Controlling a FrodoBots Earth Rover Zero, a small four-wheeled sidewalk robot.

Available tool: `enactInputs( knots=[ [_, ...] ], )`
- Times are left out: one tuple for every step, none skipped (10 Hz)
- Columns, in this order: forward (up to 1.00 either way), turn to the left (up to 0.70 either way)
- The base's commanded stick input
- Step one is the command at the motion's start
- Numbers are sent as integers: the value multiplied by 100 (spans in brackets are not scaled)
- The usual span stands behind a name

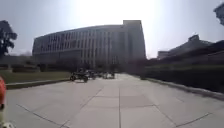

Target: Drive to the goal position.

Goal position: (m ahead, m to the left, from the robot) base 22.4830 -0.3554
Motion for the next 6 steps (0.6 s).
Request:
enactInputs(
  knots=[
    [70,-1],
    [70,-1],
    [70,-1],
    [70,-1],
    [70,-1],
    [70,-1]
  ],
)
